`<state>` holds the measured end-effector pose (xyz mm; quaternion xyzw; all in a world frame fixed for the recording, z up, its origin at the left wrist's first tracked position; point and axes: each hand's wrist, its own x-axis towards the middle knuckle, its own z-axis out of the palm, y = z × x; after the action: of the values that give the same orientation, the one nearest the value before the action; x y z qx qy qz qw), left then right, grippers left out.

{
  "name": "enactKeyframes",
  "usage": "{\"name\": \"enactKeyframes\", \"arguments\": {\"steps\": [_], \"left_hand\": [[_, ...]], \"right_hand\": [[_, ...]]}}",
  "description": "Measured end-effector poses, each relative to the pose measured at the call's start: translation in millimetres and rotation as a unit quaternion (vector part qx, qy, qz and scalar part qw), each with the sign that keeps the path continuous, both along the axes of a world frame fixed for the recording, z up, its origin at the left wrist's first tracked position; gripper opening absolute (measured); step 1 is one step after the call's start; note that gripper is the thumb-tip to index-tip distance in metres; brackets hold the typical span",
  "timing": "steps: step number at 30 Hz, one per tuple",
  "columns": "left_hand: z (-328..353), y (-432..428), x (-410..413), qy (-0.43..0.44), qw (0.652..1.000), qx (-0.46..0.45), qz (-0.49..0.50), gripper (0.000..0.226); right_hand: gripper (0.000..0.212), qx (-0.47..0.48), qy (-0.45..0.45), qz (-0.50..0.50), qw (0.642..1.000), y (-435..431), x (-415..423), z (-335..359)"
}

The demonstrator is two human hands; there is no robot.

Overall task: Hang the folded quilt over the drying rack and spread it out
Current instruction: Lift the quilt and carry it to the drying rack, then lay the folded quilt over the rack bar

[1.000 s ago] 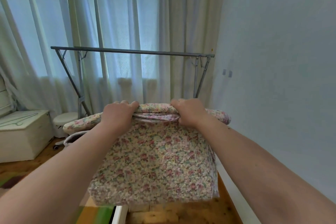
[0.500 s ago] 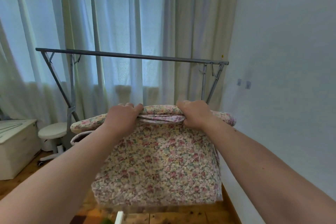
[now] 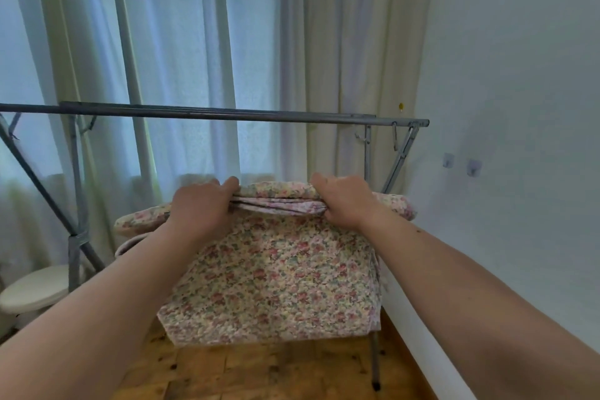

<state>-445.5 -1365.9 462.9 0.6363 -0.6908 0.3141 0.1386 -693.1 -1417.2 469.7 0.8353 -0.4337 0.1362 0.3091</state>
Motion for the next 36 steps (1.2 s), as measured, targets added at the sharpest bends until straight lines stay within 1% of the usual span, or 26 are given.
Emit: {"name": "enactKeyframes", "arguments": {"steps": [4, 7, 12, 15, 20, 22, 27, 32, 36], "left_hand": [[-16.4, -60.7, 20.0, 0.030, 0.998, 0.019, 0.050, 0.030], [-28.7, -105.2, 26.1, 0.059, 0.995, 0.032, 0.067, 0.037], [-21.5, -176.9, 26.2, 0.114, 0.989, 0.068, 0.065, 0.026], [-7.3, -213.0, 25.7, 0.149, 0.983, 0.082, 0.074, 0.027], [2.4, -264.7, 32.4, 0.121, 0.987, 0.051, 0.090, 0.035], [3.2, -271.5, 35.0, 0.112, 0.989, 0.056, 0.076, 0.039], [6.0, -312.3, 53.5, 0.105, 0.992, 0.063, 0.028, 0.040], [15.7, -348.6, 91.8, 0.082, 0.995, 0.053, 0.002, 0.042], [36.4, -376.8, 129.6, 0.058, 0.998, 0.030, -0.020, 0.044]], "right_hand": [[0.044, 0.012, 0.009, -0.007, 1.000, -55.1, 14.4, -5.4], [0.043, 0.021, 0.017, -0.001, 1.000, -100.4, 21.1, -7.1], [0.035, 0.016, 0.021, 0.009, 1.000, -177.4, 21.9, 1.3], [0.035, 0.021, 0.027, 0.013, 0.999, -219.0, 22.9, 14.6], [0.037, 0.021, 0.017, 0.048, 0.999, -279.9, 24.8, 24.7], [0.040, 0.029, 0.014, 0.052, 0.998, -288.7, 26.5, 24.9], [0.049, 0.033, 0.018, 0.039, 0.999, -333.2, 40.2, 22.4], [0.050, 0.023, 0.025, 0.036, 0.999, -368.4, 71.3, 30.6], [0.059, -0.001, 0.029, 0.035, 0.999, -395.8, 102.7, 52.2]]}}
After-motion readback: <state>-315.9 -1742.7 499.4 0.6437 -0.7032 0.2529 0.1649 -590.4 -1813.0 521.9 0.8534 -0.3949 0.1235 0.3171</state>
